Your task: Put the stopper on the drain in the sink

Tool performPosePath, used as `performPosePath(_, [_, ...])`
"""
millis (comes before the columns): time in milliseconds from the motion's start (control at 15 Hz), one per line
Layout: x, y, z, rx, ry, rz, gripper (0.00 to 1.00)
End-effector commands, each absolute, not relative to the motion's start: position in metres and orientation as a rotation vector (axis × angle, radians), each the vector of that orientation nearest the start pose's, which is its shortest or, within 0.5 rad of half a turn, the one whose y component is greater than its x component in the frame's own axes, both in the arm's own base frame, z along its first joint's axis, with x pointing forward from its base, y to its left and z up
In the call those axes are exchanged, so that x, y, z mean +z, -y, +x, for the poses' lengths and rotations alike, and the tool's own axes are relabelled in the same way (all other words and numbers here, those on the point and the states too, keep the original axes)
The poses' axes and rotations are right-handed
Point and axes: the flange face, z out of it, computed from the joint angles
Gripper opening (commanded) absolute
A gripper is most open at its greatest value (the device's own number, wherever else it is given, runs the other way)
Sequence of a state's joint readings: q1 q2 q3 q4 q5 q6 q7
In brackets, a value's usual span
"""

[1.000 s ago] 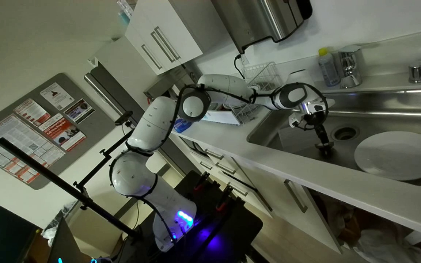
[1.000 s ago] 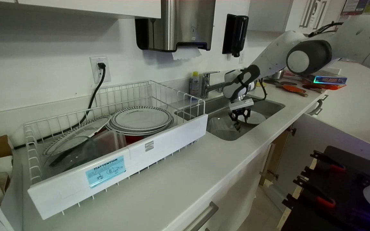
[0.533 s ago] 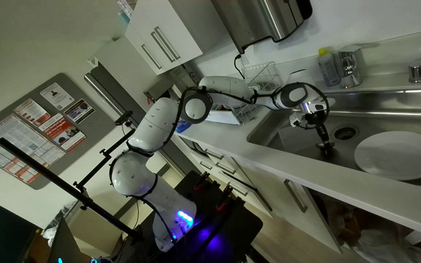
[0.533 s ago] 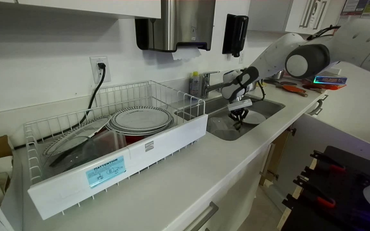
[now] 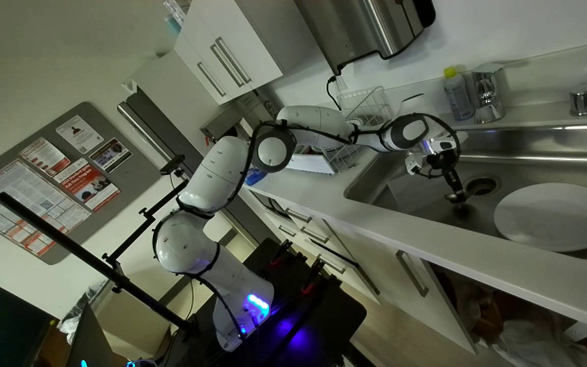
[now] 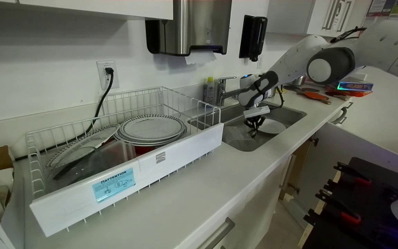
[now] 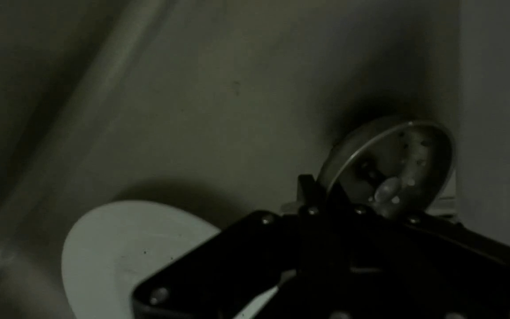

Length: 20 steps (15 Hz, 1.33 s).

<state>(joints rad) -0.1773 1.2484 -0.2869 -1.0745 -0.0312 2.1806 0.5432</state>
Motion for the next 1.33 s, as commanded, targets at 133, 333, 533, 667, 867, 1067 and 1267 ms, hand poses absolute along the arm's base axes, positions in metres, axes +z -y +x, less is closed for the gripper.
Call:
performPosePath(133, [0.081,0.277,0.7,-0.216,-1.433,-3.069,0.02])
performPosePath(333, [0.079,0.282,0.702,-0.361,-1.436,-3.004,0.02])
performPosePath(533, [0.068,0.283,0.706,-0.367,-1.411,-3.027,0.07])
performPosePath(667, [0.065,0.285,0.703,-0.37,-1.424,-3.008,0.07])
performPosePath(867, [0.064,0.285,0.703,-0.393,-1.428,-2.999,0.02])
performPosePath(1067, [0.058,0.283,0.704,-0.43,-1.426,-2.984,0.02])
performPosePath(1267, [0.051,0.286,0.707,-0.518,-1.421,-2.946,0.02])
